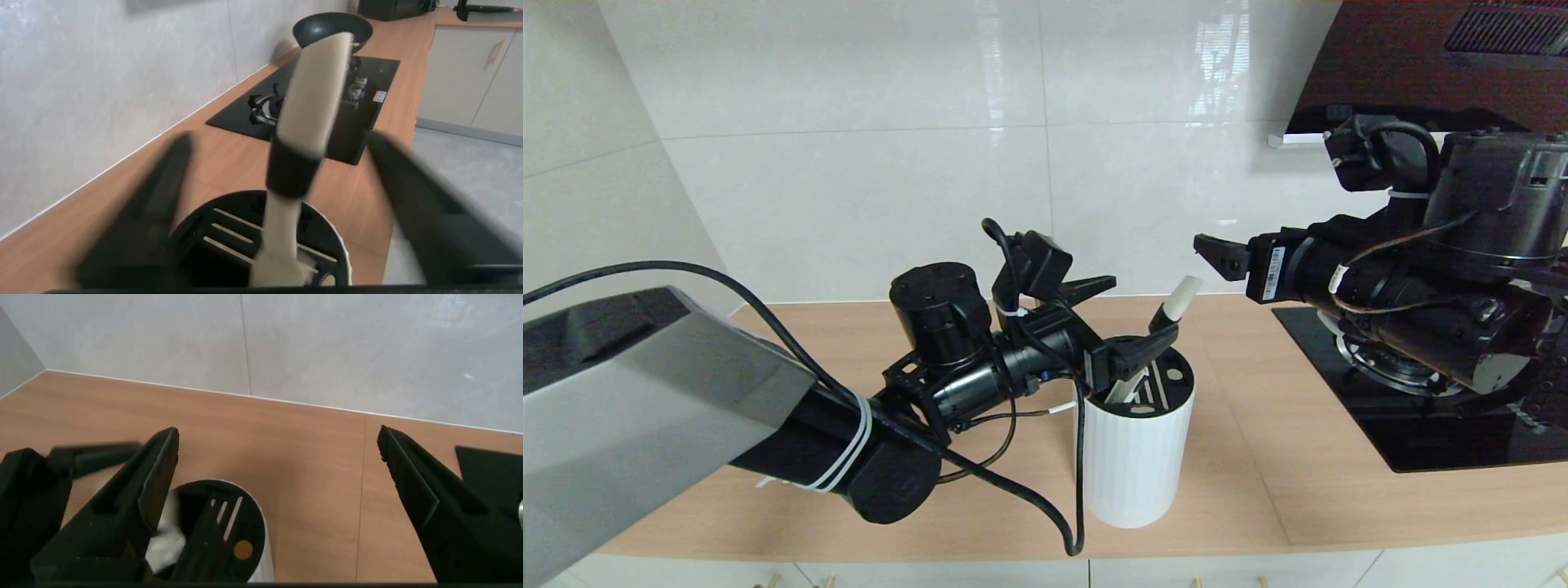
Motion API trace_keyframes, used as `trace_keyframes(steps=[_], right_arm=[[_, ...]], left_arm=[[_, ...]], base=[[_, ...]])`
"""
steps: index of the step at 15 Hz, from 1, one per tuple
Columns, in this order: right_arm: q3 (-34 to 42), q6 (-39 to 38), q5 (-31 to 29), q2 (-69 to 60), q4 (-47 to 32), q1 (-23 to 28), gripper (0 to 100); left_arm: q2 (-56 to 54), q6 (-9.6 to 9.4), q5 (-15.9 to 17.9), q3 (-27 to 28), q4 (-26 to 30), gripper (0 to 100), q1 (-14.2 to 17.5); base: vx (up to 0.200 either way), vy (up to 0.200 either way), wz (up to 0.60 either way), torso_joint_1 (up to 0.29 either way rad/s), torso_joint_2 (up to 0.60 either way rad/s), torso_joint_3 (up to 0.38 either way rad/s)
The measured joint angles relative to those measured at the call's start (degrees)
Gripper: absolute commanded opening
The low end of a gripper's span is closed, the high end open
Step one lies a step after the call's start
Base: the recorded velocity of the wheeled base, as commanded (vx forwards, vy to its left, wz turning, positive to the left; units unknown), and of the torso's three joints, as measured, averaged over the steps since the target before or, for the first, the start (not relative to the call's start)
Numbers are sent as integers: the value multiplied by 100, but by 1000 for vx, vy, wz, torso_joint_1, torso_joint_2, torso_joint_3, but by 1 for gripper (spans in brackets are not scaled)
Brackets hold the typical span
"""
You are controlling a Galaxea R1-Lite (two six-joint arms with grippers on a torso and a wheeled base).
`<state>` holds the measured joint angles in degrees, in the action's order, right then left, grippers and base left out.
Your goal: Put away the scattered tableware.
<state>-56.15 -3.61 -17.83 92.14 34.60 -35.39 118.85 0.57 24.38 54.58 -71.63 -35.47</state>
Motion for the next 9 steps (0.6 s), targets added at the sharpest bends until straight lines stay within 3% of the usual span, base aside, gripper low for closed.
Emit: trace_keyframes(steps=[9], right_arm=[[-7,0,0,-2,0,0,100]], left_arm=[[-313,5,-176,-26,-16,100,0]], base=[[0,0,0,0,0,0]])
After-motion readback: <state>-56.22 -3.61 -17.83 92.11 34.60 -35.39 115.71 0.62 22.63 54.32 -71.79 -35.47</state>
